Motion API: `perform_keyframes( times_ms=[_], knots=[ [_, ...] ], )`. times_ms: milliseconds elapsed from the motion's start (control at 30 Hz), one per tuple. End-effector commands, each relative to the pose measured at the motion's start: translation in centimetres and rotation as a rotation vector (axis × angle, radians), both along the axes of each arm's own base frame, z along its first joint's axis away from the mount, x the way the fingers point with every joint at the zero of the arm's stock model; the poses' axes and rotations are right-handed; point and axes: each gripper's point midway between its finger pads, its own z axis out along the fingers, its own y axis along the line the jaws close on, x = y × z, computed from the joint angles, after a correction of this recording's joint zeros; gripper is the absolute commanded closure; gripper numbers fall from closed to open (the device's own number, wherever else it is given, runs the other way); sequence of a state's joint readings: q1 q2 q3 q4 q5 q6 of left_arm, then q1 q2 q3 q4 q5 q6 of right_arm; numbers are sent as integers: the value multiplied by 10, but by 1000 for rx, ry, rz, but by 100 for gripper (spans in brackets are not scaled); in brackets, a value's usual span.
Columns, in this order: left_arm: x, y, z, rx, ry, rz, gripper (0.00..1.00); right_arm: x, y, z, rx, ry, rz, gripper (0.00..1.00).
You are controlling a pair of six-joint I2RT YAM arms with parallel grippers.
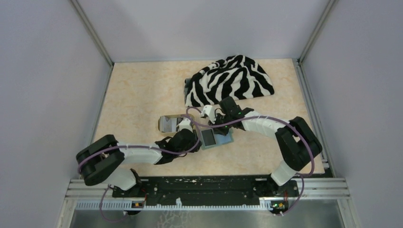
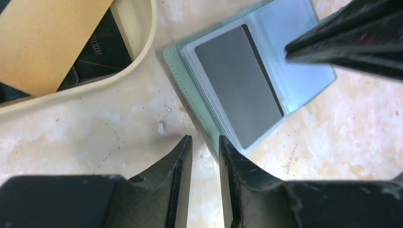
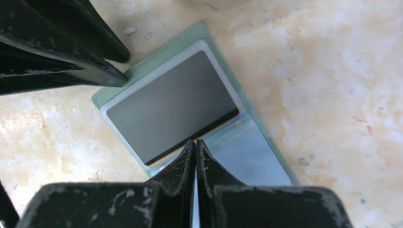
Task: Put the credit cards into the card holder
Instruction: Insert the credit card into the card holder, then pick up the credit card from the storage box.
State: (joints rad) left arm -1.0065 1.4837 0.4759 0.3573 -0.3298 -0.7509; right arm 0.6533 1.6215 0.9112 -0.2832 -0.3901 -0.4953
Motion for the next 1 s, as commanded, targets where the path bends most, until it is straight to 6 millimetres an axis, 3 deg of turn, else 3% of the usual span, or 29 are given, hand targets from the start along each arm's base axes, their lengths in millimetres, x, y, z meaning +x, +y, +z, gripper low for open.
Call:
perform_keyframes(
  times_ms=[0,67,133,233,400,533,700,967],
  knots=[
    [-15,11,16,25,18,-41,62,22,-5,67,154,-103,8,100],
    [-17,14,31,26,-5,-60,56,18,-9,82,215,-101,34,100],
    [-16,18,47,22,-41,-70,49,12,-11,94,268,-98,58,94],
    [-7,36,72,26,-106,-18,34,7,-14,106,293,-121,81,87],
    [27,87,114,-144,-149,74,27,4,-16,109,288,-129,98,77],
    [47,138,133,-139,-198,216,21,3,-17,108,280,-121,102,74],
    [69,177,116,-63,-141,300,23,4,-19,106,277,-123,99,72],
    [84,184,87,-6,-60,267,44,6,-21,97,255,-111,97,72]
  ],
)
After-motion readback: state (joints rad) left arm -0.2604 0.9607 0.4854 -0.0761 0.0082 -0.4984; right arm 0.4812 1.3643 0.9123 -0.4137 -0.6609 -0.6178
